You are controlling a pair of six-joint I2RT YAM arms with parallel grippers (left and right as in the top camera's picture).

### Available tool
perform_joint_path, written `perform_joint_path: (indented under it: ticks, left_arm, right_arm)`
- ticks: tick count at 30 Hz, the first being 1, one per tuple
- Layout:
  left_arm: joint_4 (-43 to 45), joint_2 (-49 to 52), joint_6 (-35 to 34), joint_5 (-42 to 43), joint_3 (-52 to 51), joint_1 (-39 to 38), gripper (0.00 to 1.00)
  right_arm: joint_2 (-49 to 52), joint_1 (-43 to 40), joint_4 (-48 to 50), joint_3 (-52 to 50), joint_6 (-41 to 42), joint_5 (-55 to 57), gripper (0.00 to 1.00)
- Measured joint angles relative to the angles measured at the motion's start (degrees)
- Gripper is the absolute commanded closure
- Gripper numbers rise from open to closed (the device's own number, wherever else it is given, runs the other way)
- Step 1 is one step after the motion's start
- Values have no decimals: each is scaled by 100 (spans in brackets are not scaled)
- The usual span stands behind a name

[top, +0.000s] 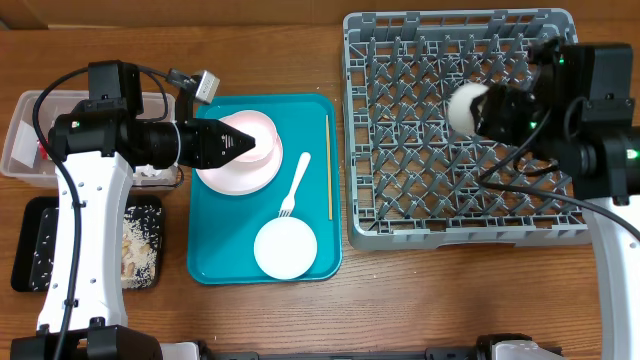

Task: Sort waste into correct bins and load items into the dishwasher rack
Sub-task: 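Lower the cup upside down into the rack with the right gripper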

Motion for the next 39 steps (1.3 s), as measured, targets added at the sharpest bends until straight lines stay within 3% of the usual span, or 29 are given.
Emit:
perform_joint_path:
  ticks: [3, 8, 20, 39]
  left_arm:
    - [-4, 0, -26, -72, 0, 0, 36]
    - [22, 0, -85, -138, 2, 0, 0]
    - [42, 0, -129, -175, 2, 0, 0]
    - [42, 0, -129, -175, 2, 0, 0]
  right_arm:
    - [63, 0, -232, 0, -22, 236, 71]
    - [367, 0, -350, 0, -22, 422, 75]
    - [1023, 0, -420, 0, -24, 466, 96]
    - [1073, -85, -1268, 0, 380, 1281, 96]
